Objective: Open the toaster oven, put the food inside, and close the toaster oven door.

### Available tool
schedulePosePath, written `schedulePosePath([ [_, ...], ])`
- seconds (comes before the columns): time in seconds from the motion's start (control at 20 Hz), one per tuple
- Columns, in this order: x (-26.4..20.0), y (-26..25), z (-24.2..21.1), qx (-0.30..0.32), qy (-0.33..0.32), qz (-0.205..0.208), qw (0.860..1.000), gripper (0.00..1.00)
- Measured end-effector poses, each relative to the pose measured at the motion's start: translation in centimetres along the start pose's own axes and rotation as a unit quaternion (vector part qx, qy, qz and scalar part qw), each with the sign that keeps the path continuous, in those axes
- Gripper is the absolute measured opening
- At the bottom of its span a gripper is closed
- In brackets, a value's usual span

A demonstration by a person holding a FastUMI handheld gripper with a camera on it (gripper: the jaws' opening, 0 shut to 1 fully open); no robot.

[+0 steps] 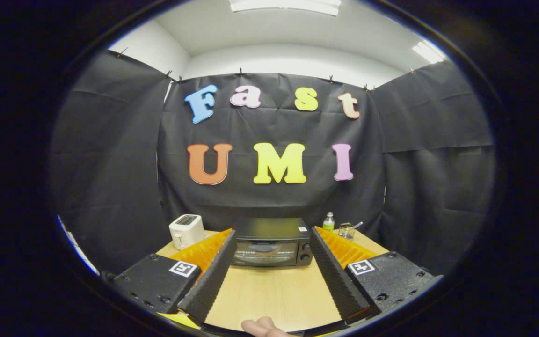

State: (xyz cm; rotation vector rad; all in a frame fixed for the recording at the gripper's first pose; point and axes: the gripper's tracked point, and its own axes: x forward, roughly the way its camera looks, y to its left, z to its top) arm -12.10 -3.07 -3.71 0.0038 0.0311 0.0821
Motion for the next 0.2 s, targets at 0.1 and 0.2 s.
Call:
schedulePosePath([
  [0.1,-0.24,-0.19,0.18,0.005,0.002,0.005,1.0,1.0],
  [0.2,-0.4,-0.38,0.39,0.006,0.004,0.013,1.0,1.0],
])
